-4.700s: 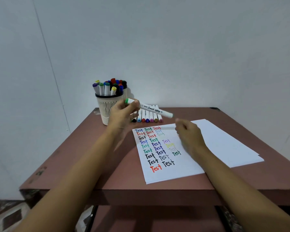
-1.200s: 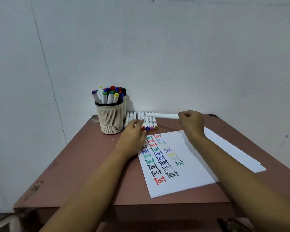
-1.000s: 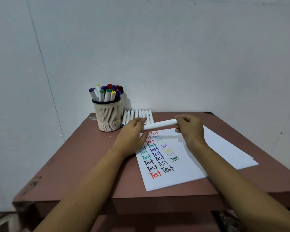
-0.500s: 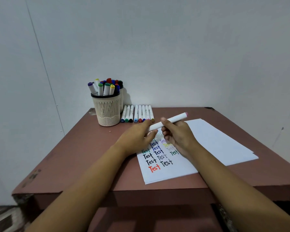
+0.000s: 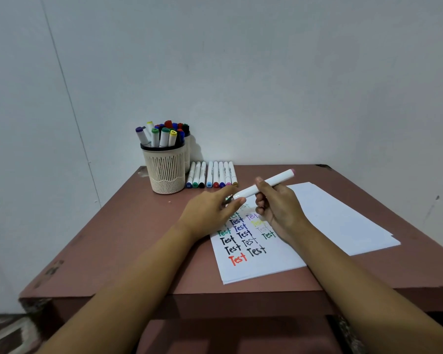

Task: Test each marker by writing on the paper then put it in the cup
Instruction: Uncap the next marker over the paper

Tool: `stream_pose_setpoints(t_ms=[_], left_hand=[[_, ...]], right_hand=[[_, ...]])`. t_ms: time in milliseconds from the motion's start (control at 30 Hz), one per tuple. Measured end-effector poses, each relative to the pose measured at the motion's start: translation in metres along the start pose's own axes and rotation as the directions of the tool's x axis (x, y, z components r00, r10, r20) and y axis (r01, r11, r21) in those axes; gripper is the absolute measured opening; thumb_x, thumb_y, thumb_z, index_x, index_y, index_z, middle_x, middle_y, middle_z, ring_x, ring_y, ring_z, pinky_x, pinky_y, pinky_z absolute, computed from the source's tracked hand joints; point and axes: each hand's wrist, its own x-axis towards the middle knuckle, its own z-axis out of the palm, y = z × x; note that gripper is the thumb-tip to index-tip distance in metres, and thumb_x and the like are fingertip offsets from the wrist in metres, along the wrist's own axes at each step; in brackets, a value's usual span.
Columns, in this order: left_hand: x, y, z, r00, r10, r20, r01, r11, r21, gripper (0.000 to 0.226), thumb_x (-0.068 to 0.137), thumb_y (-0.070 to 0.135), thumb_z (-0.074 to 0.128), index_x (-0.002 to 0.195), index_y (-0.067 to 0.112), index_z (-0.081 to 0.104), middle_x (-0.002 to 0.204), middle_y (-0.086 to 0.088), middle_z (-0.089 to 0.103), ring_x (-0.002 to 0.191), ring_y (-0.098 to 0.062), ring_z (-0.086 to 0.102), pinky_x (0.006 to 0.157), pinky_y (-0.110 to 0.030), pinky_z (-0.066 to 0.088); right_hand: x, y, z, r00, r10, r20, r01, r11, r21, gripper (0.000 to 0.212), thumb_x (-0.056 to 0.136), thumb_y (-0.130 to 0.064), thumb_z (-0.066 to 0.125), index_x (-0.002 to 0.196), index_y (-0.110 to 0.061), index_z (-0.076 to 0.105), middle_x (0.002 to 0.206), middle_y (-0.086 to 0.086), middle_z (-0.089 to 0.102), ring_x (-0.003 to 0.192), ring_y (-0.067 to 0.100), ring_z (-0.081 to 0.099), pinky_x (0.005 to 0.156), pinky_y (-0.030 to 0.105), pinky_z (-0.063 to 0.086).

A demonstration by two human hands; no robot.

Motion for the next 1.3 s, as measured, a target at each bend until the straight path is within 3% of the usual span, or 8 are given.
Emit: stream_pose_setpoints(t_ms=[100,267,400,533,700,933,1167,1300], left_hand=[[0.001,0.001,-0.004,0.991,-0.132,-0.031,0.122,0.968,-0.217,0.035,0.090,0.057,0.041,0.105,0.027,0.051,0.079,-0.003,0.064,0.076,-0.017,0.057,0.065,-0.030,0.041],[0.007,-0.005,-0.008,0.897,-0.427,-0.113,0.314,0.796,-0.518,0.027,0.096,0.012,0.034,0.105,0.006,0.059,0.105,-0.017,0.061,0.098,-0.027,0.052,0.074,-0.025,0.032],[0.009,-0.011,-0.007,0.900,-0.432,-0.060,0.375,0.837,-0.400,0.034,0.095,0.005,0.033,0.120,0.002,0.056,0.126,-0.012,0.055,0.119,-0.024,0.048,0.095,-0.027,0.035],[0.007,-0.014,-0.005,0.918,-0.397,-0.003,0.374,0.868,-0.327,0.034,0.095,0.010,0.038,0.127,0.010,0.049,0.116,-0.012,0.058,0.106,-0.027,0.054,0.079,-0.028,0.038],[0.007,-0.018,-0.004,0.915,-0.404,0.021,0.388,0.863,-0.322,0.035,0.092,0.013,0.048,0.127,0.014,0.048,0.119,-0.012,0.056,0.108,-0.023,0.053,0.082,-0.025,0.038],[0.007,-0.019,-0.004,0.911,-0.412,0.012,0.396,0.867,-0.302,0.036,0.088,0.013,0.056,0.124,0.012,0.050,0.120,-0.010,0.056,0.103,-0.017,0.050,0.082,-0.023,0.036],[0.008,-0.020,-0.004,0.913,-0.406,-0.033,0.385,0.886,-0.259,0.027,0.089,0.018,0.057,0.113,0.008,0.062,0.118,-0.006,0.062,0.104,-0.017,0.055,0.082,-0.023,0.038],[0.007,-0.018,-0.005,0.926,-0.377,-0.029,0.360,0.903,-0.234,0.027,0.090,0.020,0.056,0.113,0.009,0.064,0.116,-0.005,0.064,0.098,-0.013,0.054,0.080,-0.022,0.036]], right_hand=[[0.002,-0.004,-0.002,0.991,0.071,-0.116,-0.054,0.988,0.146,0.019,0.097,-0.026,0.052,0.082,-0.015,0.048,0.066,0.004,0.045,0.052,0.013,0.043,0.046,0.022,0.037],[0.000,-0.007,-0.009,0.976,0.213,-0.045,-0.164,0.856,0.490,0.017,0.099,-0.029,0.046,0.102,-0.013,0.042,0.083,0.023,0.061,0.058,0.031,0.067,0.054,0.034,0.059],[-0.005,-0.008,-0.009,0.987,0.156,-0.031,-0.139,0.941,0.309,0.014,0.093,-0.014,0.057,0.083,-0.013,0.048,0.076,0.018,0.059,0.061,0.026,0.060,0.052,0.026,0.055],[-0.009,-0.011,-0.014,0.996,0.051,-0.067,-0.050,0.999,0.010,0.016,0.090,-0.014,0.062,0.078,-0.010,0.052,0.070,0.016,0.058,0.045,0.010,0.047,0.043,0.018,0.039],[-0.024,-0.012,-0.027,0.999,-0.023,-0.022,0.018,0.978,-0.208,0.032,0.086,-0.016,0.069,0.062,-0.014,0.048,0.053,0.007,0.051,0.046,0.014,0.043,0.044,0.023,0.033],[-0.034,-0.004,-0.034,0.990,-0.037,-0.137,-0.009,0.947,-0.321,0.039,0.082,0.001,0.059,0.053,-0.014,0.038,0.042,0.004,0.039,0.034,0.014,0.031,0.040,0.017,0.025],[-0.039,-0.003,-0.031,0.998,-0.049,-0.044,0.028,0.922,-0.386,0.037,0.081,0.003,0.060,0.053,-0.010,0.038,0.049,0.013,0.048,0.034,0.017,0.042,0.037,0.021,0.035],[-0.040,-0.003,-0.030,0.998,-0.048,-0.027,0.034,0.921,-0.387,0.037,0.080,0.004,0.060,0.053,-0.009,0.038,0.041,0.006,0.048,0.034,0.016,0.043,0.037,0.021,0.036]])
